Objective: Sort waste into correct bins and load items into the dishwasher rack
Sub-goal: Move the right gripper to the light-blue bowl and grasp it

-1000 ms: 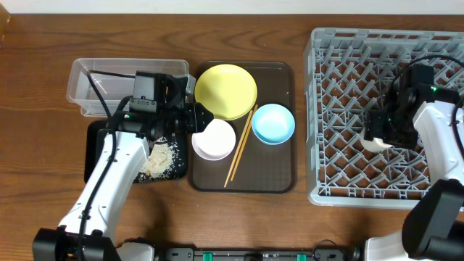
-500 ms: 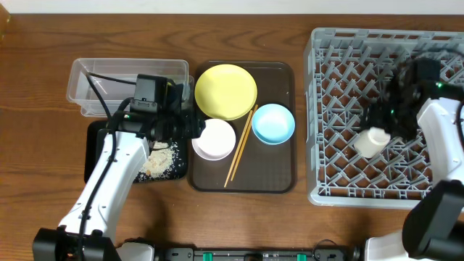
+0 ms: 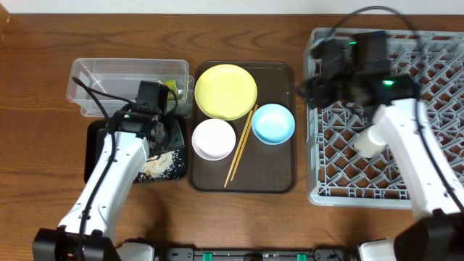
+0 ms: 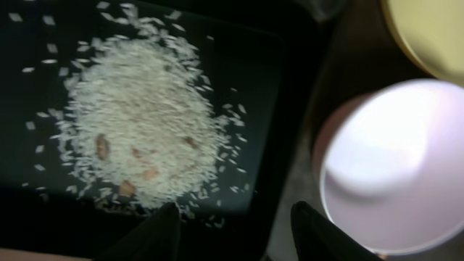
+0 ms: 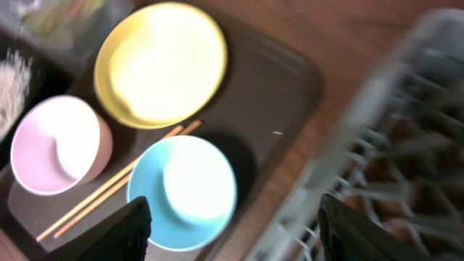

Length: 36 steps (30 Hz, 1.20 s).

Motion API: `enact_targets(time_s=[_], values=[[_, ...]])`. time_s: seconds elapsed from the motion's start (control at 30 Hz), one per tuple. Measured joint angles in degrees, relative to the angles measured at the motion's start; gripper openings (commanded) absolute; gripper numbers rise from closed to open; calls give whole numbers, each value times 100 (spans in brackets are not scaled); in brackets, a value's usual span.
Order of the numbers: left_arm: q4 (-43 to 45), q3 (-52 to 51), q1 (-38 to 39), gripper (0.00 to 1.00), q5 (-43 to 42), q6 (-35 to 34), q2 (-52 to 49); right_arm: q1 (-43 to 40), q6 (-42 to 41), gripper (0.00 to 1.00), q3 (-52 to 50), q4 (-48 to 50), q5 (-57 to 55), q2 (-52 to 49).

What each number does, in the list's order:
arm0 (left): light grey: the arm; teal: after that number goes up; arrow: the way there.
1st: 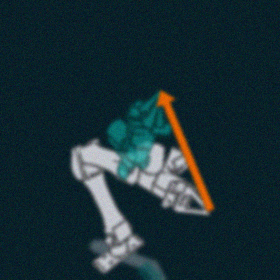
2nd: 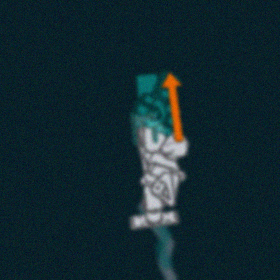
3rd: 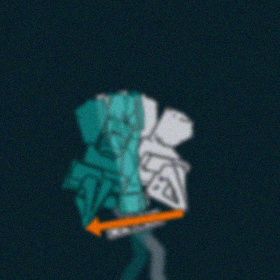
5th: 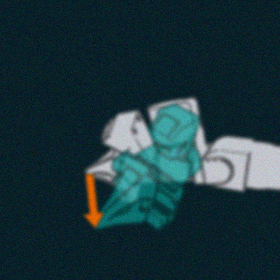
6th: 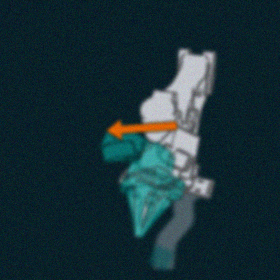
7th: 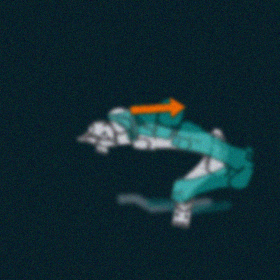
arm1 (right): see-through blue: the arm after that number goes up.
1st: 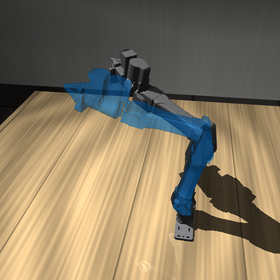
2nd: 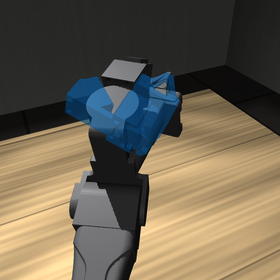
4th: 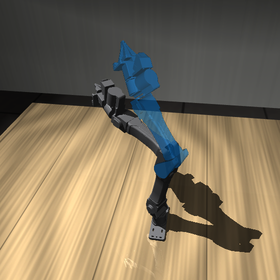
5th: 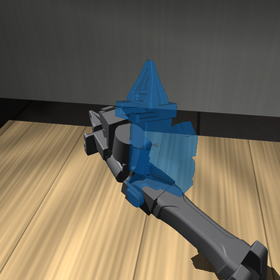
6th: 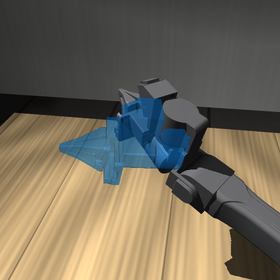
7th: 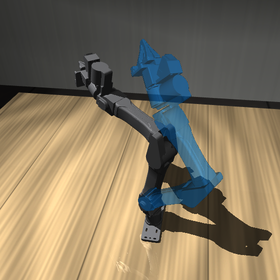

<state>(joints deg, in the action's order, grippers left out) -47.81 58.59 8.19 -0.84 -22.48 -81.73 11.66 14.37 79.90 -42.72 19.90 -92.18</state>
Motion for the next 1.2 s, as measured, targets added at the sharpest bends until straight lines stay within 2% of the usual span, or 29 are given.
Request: enact_targets(time_s=[0.27,0.53,0.6,0.9,1.2], values=[[4,0,2,58,262,-221,0,750,221,64,0,190,-496,-1080],[4,0,2,58,278,-280,0,1036,267,61,-2,313,-1478,-1910],[7,0,2,58,278,-284,0,1045,267,56,-2,317,-1679,-2015],[4,0,2,59,275,-284,0,1051,142,3,-2,339,-2041,-2221],[7,0,2,59,278,-286,0,1049,-9,1,2,310,-2063,-2140]])
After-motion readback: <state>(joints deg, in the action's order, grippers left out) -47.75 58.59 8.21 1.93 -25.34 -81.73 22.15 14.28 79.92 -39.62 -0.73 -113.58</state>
